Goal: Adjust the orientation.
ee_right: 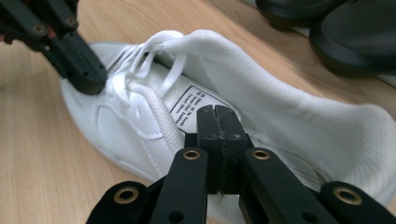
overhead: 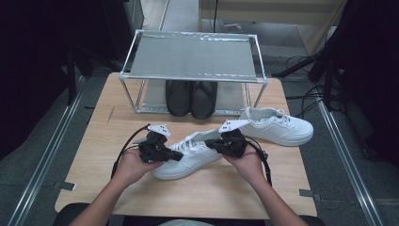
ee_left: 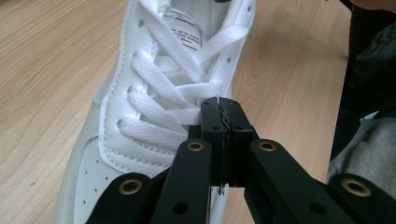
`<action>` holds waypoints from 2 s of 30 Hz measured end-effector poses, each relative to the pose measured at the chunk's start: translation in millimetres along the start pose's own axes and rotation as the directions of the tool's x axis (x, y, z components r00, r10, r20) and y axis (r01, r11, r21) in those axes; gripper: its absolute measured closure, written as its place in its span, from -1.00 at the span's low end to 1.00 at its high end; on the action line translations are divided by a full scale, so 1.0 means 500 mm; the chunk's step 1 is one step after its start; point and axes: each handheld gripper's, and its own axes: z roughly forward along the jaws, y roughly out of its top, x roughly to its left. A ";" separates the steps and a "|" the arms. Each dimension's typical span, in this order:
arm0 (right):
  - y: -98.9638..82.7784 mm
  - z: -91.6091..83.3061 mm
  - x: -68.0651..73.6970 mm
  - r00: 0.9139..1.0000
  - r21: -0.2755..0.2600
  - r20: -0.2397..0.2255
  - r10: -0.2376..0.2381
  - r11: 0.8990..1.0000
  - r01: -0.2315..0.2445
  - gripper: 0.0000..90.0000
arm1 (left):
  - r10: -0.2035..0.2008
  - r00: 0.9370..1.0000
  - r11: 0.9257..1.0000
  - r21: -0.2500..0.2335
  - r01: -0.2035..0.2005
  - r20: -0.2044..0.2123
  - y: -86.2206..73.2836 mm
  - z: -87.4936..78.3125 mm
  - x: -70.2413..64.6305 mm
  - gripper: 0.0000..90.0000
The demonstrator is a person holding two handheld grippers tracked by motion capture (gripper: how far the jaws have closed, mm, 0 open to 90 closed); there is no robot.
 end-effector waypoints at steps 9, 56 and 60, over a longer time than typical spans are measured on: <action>-0.010 -0.006 0.030 0.999 0.022 -0.030 -0.028 0.999 0.029 1.00 | -0.016 0.999 1.000 0.000 0.016 -0.033 0.007 -0.015 0.028 1.00; -0.005 -0.055 -0.028 1.000 0.022 0.005 0.012 1.000 -0.012 1.00 | -0.012 0.996 1.000 -0.003 0.012 -0.093 -0.010 -0.022 0.027 0.97; -0.003 -0.035 -0.036 1.000 0.044 -0.005 0.015 0.999 -0.014 1.00 | -0.008 0.994 1.000 0.029 0.011 -0.106 -0.023 -0.006 0.023 0.97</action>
